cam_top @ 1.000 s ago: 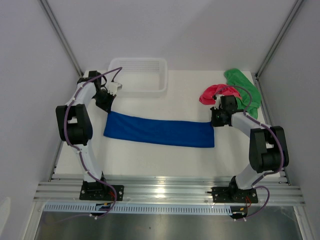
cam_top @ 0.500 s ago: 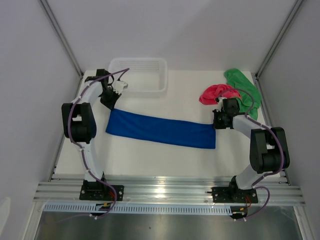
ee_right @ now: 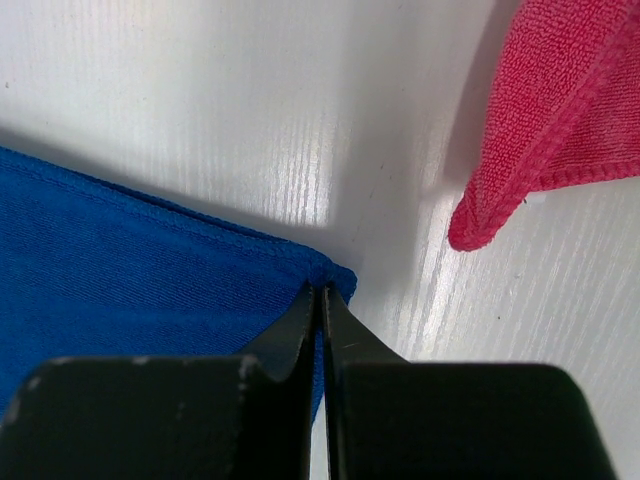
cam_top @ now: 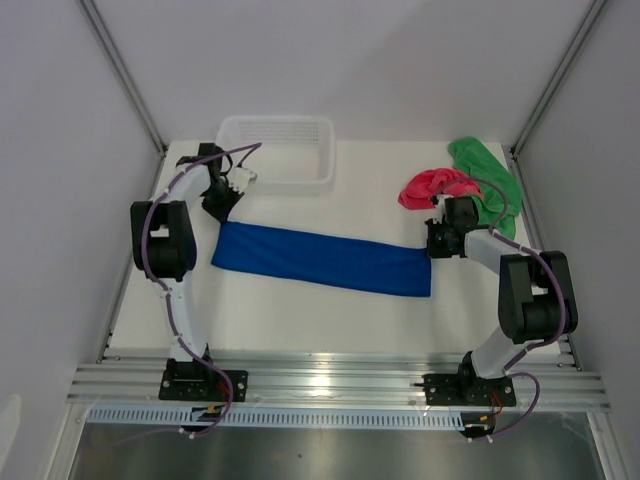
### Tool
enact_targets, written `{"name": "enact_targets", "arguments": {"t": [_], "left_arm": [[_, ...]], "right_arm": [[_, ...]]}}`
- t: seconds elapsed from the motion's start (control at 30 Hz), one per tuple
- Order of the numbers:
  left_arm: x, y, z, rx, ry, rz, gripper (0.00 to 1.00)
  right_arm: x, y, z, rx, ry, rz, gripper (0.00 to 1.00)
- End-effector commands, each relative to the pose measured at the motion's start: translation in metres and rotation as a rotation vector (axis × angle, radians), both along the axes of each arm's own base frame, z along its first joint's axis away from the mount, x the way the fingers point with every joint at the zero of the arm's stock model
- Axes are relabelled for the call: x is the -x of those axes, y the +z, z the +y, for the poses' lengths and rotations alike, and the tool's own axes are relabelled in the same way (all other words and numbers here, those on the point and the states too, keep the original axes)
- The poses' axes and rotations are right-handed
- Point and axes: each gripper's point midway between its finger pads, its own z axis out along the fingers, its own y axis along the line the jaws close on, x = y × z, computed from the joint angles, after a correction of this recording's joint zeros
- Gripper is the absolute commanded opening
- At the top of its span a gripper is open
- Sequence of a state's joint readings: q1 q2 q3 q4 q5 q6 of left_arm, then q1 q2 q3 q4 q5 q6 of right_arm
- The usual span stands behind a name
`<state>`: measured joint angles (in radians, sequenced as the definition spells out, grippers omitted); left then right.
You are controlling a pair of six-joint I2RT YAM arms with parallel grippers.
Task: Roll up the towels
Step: Fold the towel
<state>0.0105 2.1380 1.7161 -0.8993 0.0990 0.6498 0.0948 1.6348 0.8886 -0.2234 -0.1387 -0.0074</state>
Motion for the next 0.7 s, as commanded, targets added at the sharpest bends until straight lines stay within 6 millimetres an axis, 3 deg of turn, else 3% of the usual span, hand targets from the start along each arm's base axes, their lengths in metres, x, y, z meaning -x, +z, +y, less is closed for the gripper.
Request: {"name": "enact_targets", "arguments": {"t": [0.0,0.13,0.23,0.27,0.37,0.5,0.53,0.63,0.67], "left_arm": [[-0.023,0.015,0.006,-0.031,0.031,-0.084,0.01],[-0.025,0.014,-0.011,-0.018,0.000,-0.090,0.02],[-0.024,0.011,-0.012,-0.019,-0.002,-0.083,0.13],[-0.023,0.010,-0.012,-0.020,-0.001,-0.081,0.23],[-0.023,0.014,-0.013,-0.013,0.012,-0.089,0.39],[-0.029,0.040,-0.011,-0.016,0.051,-0.148,0.44],[-0.029,0.056,-0.011,-0.009,0.072,-0.178,0.46],[-0.020,0.076,-0.013,0.009,0.104,-0.197,0.48],[-0.006,0.078,-0.014,0.011,0.106,-0.176,0.47]], "right_arm": [[-0.018,0.006,-0.008,0.021,-0.032,-0.049,0.02],[-0.017,0.004,-0.010,0.028,-0.038,-0.039,0.04],[-0.015,0.001,-0.010,0.031,-0.038,-0.026,0.14],[-0.014,0.001,-0.010,0.029,-0.037,-0.019,0.25],[-0.014,0.008,-0.010,0.020,-0.054,-0.021,0.37],[-0.023,0.042,-0.016,0.046,-0.077,-0.102,0.40],[-0.025,0.051,-0.018,0.057,-0.079,-0.113,0.40],[-0.021,0.067,-0.021,0.072,-0.090,-0.130,0.40],[-0.018,0.066,-0.020,0.070,-0.088,-0.125,0.39]]}}
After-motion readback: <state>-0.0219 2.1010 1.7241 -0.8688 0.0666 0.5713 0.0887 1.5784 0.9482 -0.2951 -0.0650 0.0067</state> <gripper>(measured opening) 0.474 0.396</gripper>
